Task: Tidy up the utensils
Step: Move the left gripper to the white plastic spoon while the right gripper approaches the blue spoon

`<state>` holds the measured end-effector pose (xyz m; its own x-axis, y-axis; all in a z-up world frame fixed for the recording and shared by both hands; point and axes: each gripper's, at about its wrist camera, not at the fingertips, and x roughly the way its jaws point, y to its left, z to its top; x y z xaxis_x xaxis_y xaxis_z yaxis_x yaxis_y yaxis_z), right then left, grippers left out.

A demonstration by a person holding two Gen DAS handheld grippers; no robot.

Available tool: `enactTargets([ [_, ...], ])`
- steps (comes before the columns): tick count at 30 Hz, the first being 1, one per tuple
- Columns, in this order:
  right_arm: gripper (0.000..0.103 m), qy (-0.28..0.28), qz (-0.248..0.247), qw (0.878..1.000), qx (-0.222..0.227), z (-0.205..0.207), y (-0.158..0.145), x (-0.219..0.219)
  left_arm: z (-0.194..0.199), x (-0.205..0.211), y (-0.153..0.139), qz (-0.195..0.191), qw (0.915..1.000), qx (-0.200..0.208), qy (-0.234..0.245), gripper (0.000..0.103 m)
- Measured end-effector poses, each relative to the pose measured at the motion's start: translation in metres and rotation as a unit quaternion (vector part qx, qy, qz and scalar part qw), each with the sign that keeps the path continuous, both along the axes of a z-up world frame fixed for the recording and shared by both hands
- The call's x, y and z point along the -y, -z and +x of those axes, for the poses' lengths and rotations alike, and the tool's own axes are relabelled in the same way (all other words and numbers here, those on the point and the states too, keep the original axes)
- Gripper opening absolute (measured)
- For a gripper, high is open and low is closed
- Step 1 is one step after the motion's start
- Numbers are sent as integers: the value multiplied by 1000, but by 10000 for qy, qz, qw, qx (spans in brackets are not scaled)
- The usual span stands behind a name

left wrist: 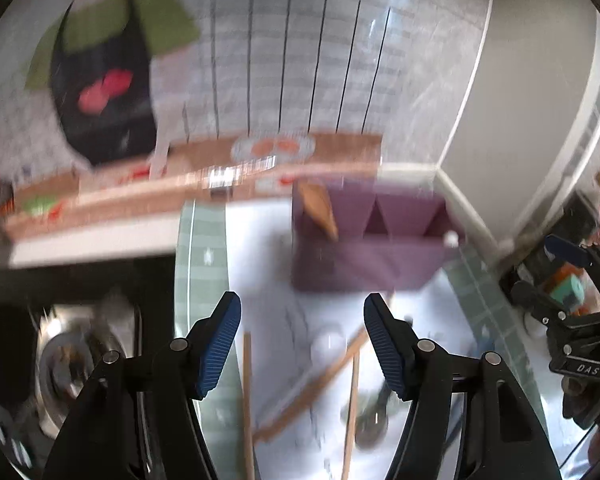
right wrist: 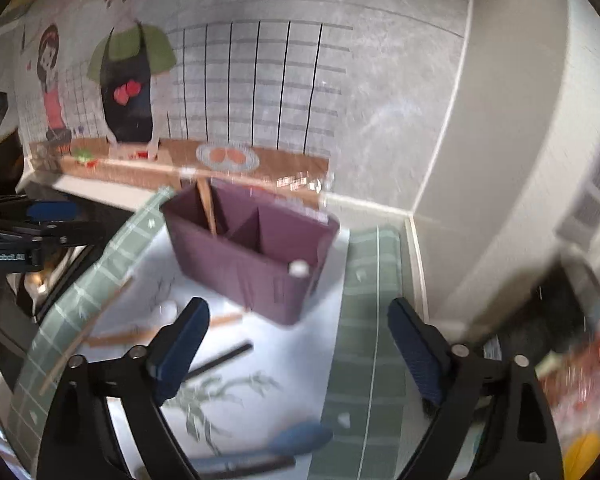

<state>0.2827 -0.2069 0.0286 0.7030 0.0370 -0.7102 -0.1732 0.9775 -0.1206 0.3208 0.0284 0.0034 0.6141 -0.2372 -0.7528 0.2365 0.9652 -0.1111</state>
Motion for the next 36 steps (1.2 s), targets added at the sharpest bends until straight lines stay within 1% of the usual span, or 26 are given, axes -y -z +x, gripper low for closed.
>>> enactTargets([
  [2,99,61,-109,9999,0,-14,8,-2,-12,-5,13,-42,9999,-145,-39,65],
  [5,100,176,-199,9996,-35,-31,22,-4,-31,-9,38,-94,9991,-402,-52,65],
  [8,100,175,-73,9994,-293,-42,38,-3,-46,-4,60,-86,9978,-654,115,65],
  [11,100,145,114,9983,-549,-51,50,-2,-57,-3,71,-139,9967,-739,313,65],
  [14,100,135,113,9975,-677,-60,61,-2,-58,-13,75,-201,9966,-760,236,65],
  [17,100,150,44,9973,-716,-67,69,-2,-48,-27,75,-260,9966,-782,91,64],
  [18,100,153,64,9972,-732,-70,71,-1,-42,-28,75,-294,9959,-841,135,64],
  [19,100,153,96,9970,-750,-72,72,0,-36,-26,76,-317,9950,-914,265,64],
  [20,100,152,136,9968,-774,-74,74,0,-29,-21,78,-328,9932,-1011,483,62],
  [21,100,152,161,9966,-797,-75,75,0,-22,-13,80,-277,9906,-1094,767,56],
  [22,100,158,163,9964,-812,-77,77,1,-15,-3,82,-108,9883,-1136,1013,52],
  [23,100,162,147,9964,-815,-79,78,2,-11,3,83,51,9869,-1138,1140,45],
  [24,100,174,117,9965,-808,-81,78,2,-6,14,84,287,9845,-1124,1317,42],
  [25,100,189,90,9966,-801,-83,79,3,1,22,84,389,9822,-1118,1457,41],
  [26,100,208,71,9966,-797,-86,80,5,8,26,84,370,9809,-1145,1527,41],
  [28,100,244,54,9965,-796,-90,81,8,22,30,84,323,9808,-1209,1497,41],
  [31,100,305,37,9961,-824,-95,84,13,48,34,93,478,9798,-1389,1355,41],
  [34,100,379,-18,9958,-833,-98,87,16,60,41,105,695,9755,-1587,1354,41],
  [35,100,408,-14,9956,-838,-99,88,18,61,43,109,730,9743,-1650,1350,41],
  [36,100,447,25,9953,-853,-100,89,21,61,43,109,685,9753,-1633,1322,41],
])
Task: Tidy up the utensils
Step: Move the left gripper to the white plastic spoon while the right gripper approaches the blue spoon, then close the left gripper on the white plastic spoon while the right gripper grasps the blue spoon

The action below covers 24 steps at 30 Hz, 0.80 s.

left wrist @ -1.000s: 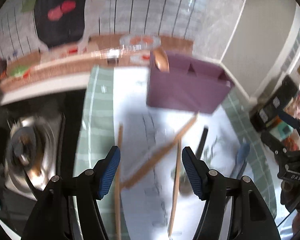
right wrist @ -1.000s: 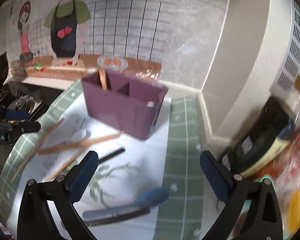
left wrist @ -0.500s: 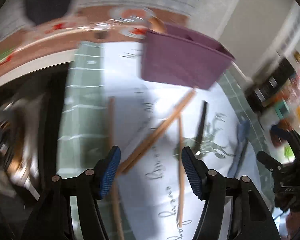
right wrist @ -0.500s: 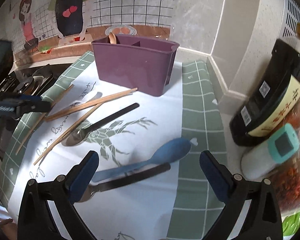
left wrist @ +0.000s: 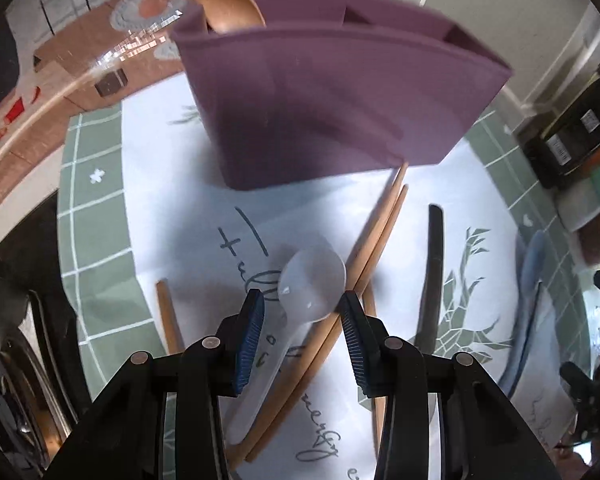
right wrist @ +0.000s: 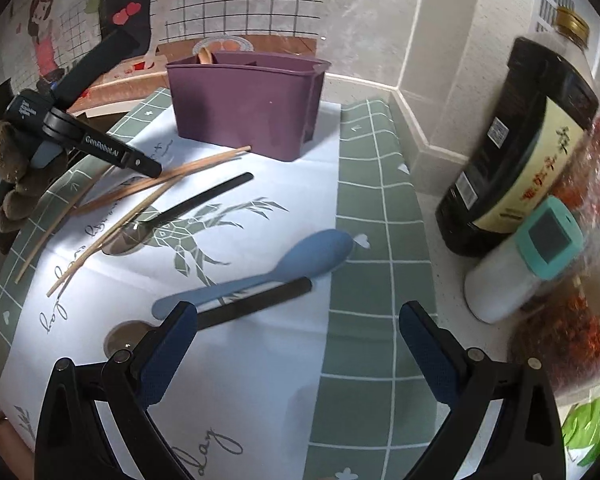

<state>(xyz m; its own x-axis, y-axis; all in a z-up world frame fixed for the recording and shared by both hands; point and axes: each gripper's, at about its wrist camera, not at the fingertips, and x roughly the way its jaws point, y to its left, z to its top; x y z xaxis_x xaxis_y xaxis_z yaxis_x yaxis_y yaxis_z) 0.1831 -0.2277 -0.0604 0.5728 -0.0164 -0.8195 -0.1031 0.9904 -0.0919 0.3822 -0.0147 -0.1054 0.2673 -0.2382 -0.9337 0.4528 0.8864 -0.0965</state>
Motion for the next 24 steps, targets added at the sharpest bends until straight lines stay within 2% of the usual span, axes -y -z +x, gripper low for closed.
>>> enactTargets([
  [5,100,336,366,9986,-168,1,4,19,-5,-4,-2,-58,9993,-97,-352,41],
  [6,100,471,502,9974,-217,3,6,25,-9,-6,-2,-78,9989,-123,-456,38],
  [9,90,814,1055,9903,-392,12,10,39,-27,-14,-3,-122,9976,-45,-682,33],
  [11,76,906,1327,9854,-563,19,16,42,-40,-20,-6,-169,9970,56,-756,29],
  [12,73,908,1432,9834,-649,23,19,41,-47,-24,-7,-199,9964,104,-812,27],
  [13,68,908,1472,9822,-728,30,23,39,-50,-28,-8,-231,9959,120,-868,27],
  [20,68,1028,1085,9846,-908,67,37,17,-94,-65,-16,-704,9837,106,-1649,27],
  [24,66,1022,950,9856,-957,88,42,-3,-117,-79,-16,-966,9777,-4,-1864,27],
])
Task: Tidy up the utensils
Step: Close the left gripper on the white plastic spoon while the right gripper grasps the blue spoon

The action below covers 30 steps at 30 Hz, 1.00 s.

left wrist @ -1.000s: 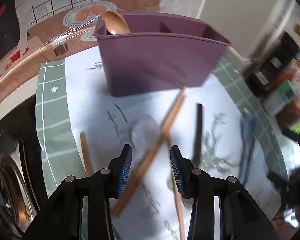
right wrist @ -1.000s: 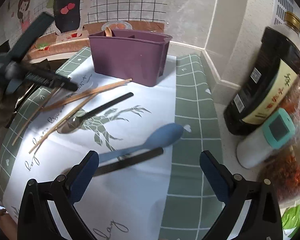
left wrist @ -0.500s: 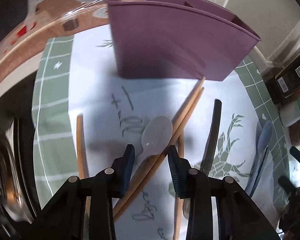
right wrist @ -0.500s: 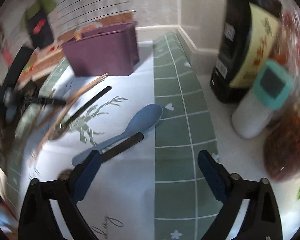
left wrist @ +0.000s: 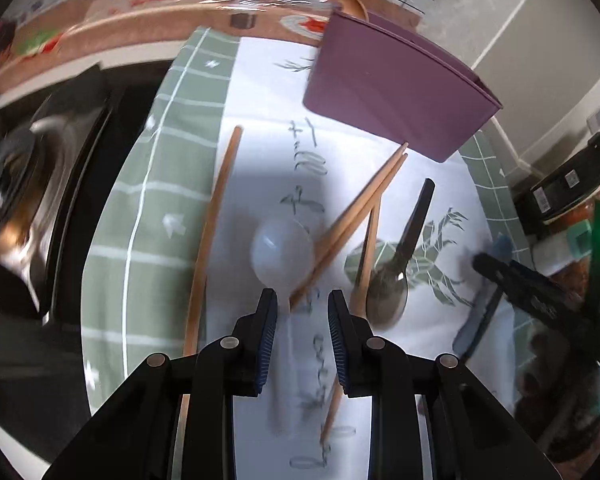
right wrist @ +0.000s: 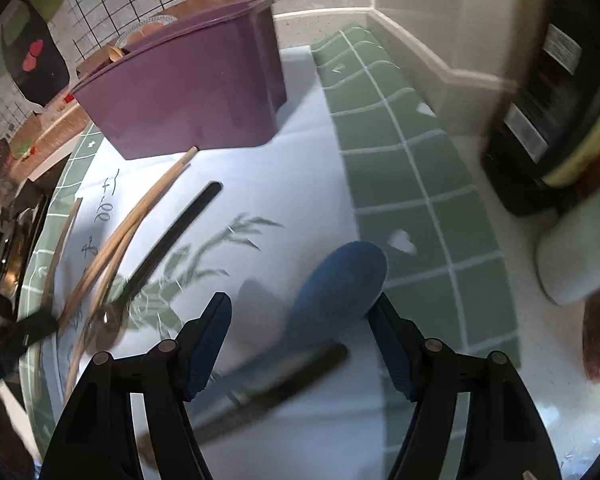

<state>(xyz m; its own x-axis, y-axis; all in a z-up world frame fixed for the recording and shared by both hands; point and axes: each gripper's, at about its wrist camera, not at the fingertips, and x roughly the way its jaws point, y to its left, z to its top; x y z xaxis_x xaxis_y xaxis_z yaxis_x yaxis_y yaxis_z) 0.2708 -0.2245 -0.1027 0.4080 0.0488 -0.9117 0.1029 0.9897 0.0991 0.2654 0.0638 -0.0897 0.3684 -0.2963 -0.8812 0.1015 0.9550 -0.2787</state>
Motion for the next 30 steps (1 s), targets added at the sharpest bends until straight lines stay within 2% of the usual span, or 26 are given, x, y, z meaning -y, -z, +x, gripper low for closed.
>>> enactTargets([
  [5,33,-792,-227,9966,65,14,1,-39,-3,-8,1,1,10000,-9,-41,29],
  [8,18,-1263,-343,9914,92,17,1,-57,-4,-17,-1,-57,10000,9,-60,37],
  [10,14,-1484,-347,9883,107,15,-1,-64,-2,-21,-2,-68,9998,-11,-170,44],
  [13,12,-1599,-346,9864,163,9,-5,-65,6,-26,1,-323,9985,-205,-390,49],
  [17,12,-1551,-281,9873,204,5,-6,-55,24,-25,6,-309,9954,-487,-759,49],
  [20,13,-1452,-175,9890,224,2,-7,-44,38,-20,11,-29,9935,-580,-978,49],
  [23,13,-1364,-145,9901,287,-4,-10,-32,46,-6,19,206,9932,-682,-919,49],
  [24,13,-1331,-151,9905,313,-5,-11,-29,48,2,19,469,9931,-591,-903,49],
  [28,13,-1255,-14,9915,349,-8,-15,-17,56,15,20,905,9905,-459,-923,48],
  [30,13,-1212,57,9918,412,-11,-18,-12,55,21,20,1071,9896,-310,-913,35],
])
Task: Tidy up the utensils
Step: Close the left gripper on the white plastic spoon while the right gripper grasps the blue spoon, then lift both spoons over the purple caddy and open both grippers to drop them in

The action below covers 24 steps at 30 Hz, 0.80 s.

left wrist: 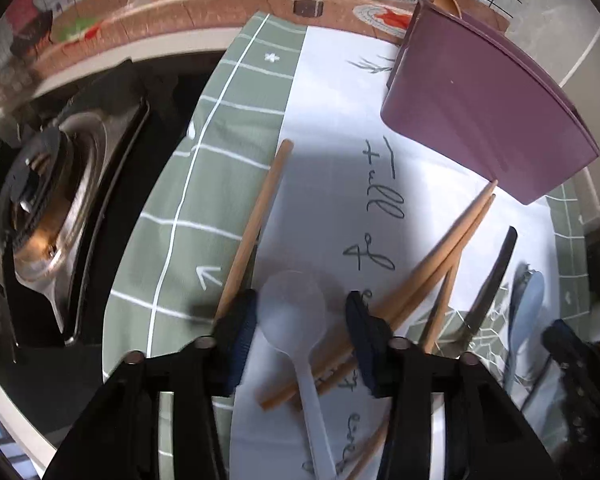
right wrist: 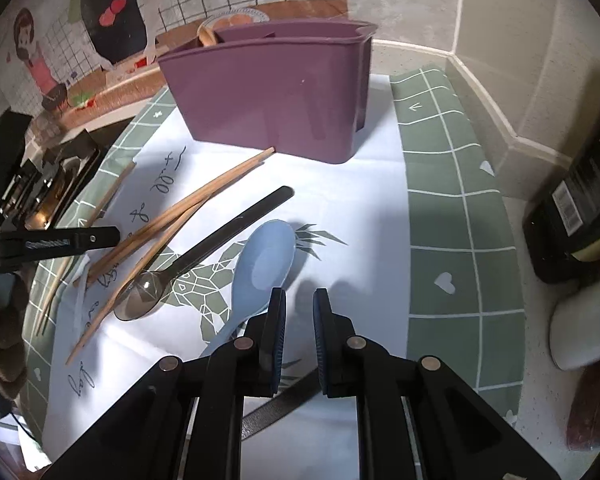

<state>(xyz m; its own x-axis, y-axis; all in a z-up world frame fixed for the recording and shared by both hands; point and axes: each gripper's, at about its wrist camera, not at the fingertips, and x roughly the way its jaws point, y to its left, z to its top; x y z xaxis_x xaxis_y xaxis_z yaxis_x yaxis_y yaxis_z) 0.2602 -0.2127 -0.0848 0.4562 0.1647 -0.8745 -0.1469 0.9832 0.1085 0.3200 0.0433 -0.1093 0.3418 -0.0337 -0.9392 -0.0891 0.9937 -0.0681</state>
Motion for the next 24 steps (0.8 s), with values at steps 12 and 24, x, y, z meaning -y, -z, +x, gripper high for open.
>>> enactTargets([
  [12,48,210,-60,9998,5,4,2,-7,-54,-13,-20,-492,9951,851,79,35],
  [24,48,732,-378,9962,-289,41,20,-53,-111,-27,-68,-838,9781,1889,249,35],
])
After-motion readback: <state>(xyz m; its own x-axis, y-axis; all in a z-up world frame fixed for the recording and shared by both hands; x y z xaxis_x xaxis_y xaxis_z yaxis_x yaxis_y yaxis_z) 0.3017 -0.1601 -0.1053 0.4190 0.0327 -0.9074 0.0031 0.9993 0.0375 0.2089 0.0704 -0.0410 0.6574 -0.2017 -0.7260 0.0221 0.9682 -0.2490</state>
